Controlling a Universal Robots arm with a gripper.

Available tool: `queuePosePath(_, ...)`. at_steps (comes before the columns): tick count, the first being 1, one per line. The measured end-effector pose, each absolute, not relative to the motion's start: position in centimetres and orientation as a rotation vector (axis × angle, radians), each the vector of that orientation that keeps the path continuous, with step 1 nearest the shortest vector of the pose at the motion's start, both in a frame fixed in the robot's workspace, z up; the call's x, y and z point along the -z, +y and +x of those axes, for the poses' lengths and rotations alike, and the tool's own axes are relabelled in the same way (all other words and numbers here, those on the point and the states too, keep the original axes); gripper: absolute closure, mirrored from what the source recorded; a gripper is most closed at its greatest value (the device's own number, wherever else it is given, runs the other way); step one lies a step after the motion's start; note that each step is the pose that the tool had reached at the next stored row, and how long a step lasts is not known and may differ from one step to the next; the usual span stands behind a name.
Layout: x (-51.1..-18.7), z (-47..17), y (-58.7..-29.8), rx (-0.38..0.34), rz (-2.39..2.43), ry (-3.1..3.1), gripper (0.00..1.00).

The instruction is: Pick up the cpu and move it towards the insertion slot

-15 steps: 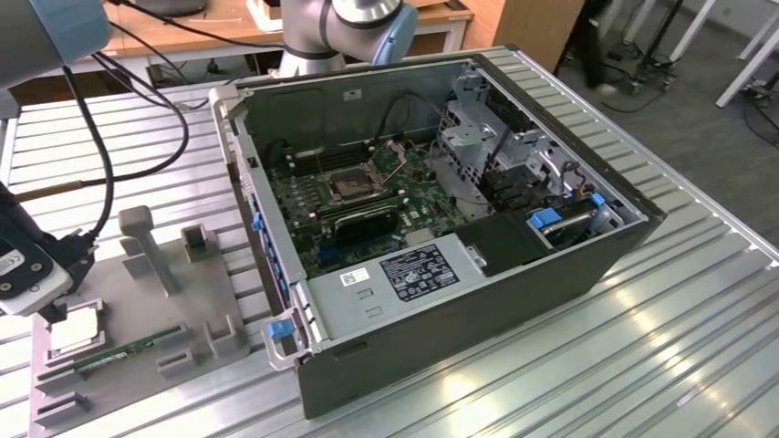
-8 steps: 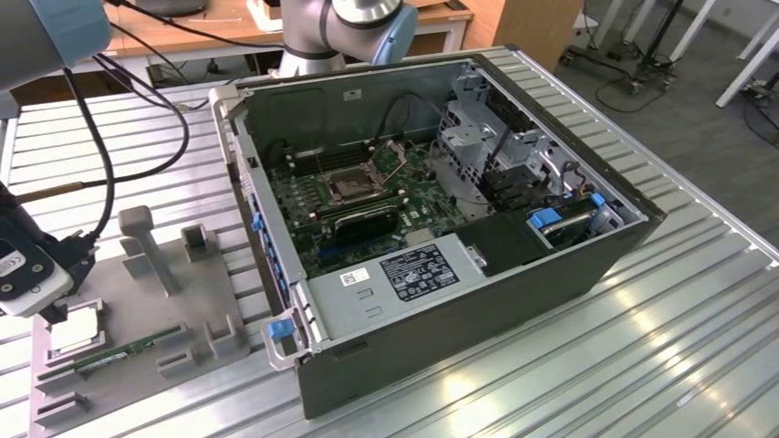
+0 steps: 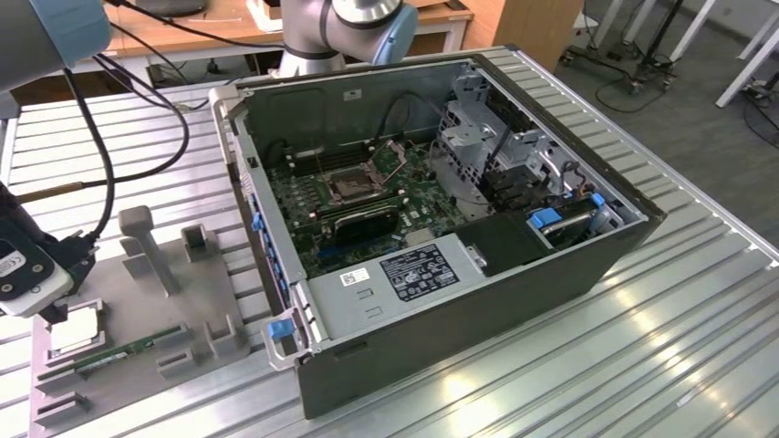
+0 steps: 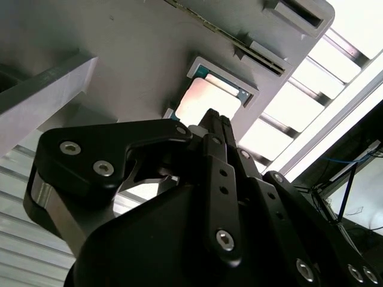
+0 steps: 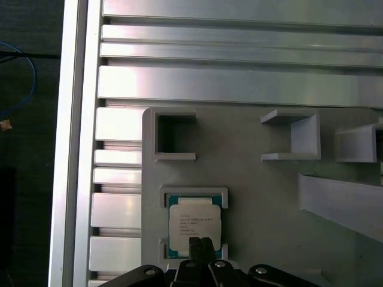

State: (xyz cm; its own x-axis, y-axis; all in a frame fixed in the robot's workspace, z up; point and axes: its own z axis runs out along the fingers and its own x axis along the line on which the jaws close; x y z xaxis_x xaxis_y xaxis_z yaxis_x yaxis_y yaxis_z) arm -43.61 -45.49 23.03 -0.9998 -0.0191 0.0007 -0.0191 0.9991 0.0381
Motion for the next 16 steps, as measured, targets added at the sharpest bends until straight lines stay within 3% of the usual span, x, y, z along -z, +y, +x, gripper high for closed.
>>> queuePosePath(3,-23.02,-43.61,-45.49,0.06,0.03,-3.14,0.76)
queuePosePath(4,-23.02,-43.61,-45.49,0.06,0.03,-3.14,0.76)
queuePosePath(7,-23.02,-43.61,-45.49,0.06,0.03,-3.14,0.59)
queuePosePath(10,-23.01,-43.61,-45.49,0.06,0.03,-3.14,0.53)
queuePosePath(12,-23.01,-43.61,-45.49,0.06,0.03,-3.14,0.42)
queuePosePath(15,-23.0,-43.61,-45.49,0.06,0.03,-3.14,0.36)
queuePosePath(16,-23.0,-43.61,-45.49,0.06,0.03,-3.14,0.29)
